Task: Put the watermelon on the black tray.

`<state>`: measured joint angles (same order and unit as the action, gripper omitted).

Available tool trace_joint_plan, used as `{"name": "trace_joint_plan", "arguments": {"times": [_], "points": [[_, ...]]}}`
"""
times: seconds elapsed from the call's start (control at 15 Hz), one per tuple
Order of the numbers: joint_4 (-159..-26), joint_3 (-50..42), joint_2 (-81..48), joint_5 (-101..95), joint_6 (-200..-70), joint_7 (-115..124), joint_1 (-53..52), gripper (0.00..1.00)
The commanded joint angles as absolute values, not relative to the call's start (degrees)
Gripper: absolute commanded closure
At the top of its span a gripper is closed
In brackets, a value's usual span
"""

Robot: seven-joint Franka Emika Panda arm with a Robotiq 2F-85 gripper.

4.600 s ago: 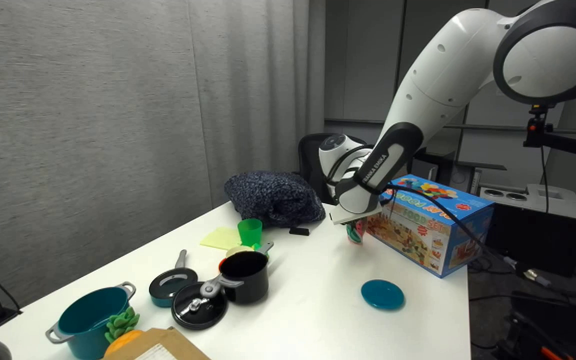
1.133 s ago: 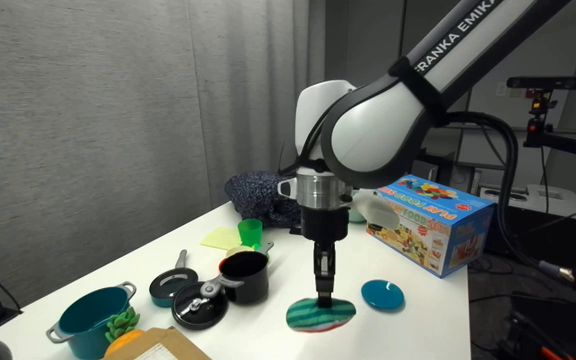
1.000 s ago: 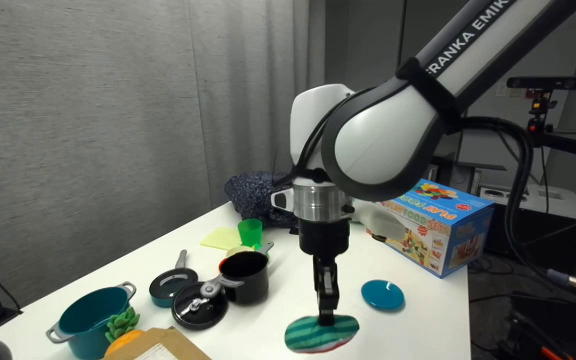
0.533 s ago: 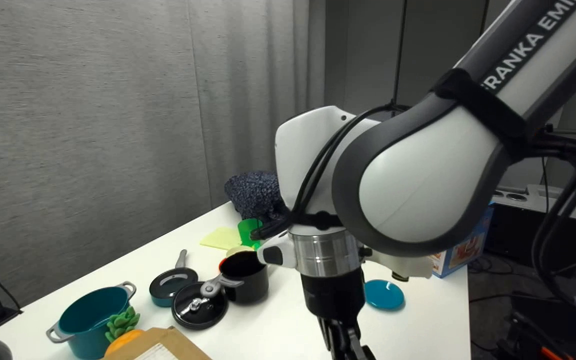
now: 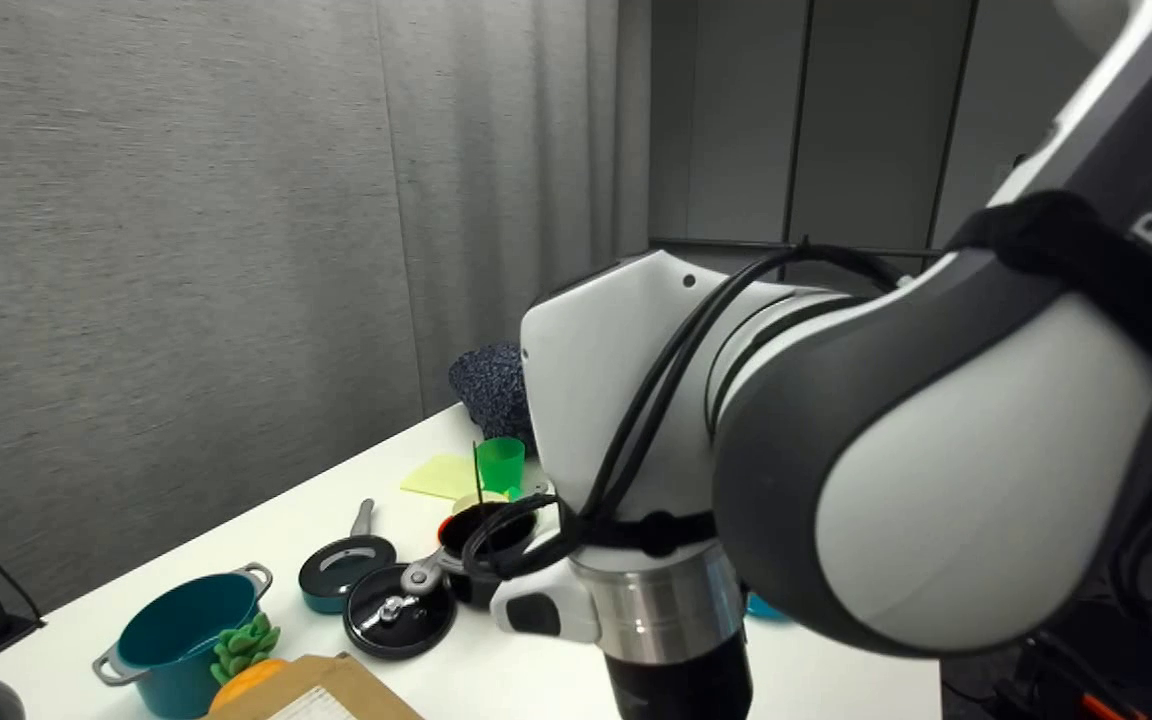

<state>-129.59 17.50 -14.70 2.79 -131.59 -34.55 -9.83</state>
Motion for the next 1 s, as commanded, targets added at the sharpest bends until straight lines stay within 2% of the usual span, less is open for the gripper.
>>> {"name": "trace_joint_plan", "arguments": {"times": [0.0,0.07,0.13,0.2,0.53,0.73,0.93], "points": [[-129.8,17.3,-16.9,-1.0,-133.6,-36.2,-10.6,0.99],[-129.6,17.2,-17.2,-1.6,-133.6,-35.9,-10.6,0.71],[-129.1,17.3,-17.8,-2.2,-133.9,-36.0,-10.5,0.71],[-128.8,17.3,-17.7,-2.7,-134.2,-36.4,-10.3,0.65],[-128.0,17.1,-13.8,-2.5,-132.2,-43.2,-8.1,0.26],[-127.6,14.9,-10.6,-0.7,-134.5,-38.9,-7.1,0.04],[-126.7,11.9,-6.6,0.1,-134.1,-34.9,-5.5,0.00]]}}
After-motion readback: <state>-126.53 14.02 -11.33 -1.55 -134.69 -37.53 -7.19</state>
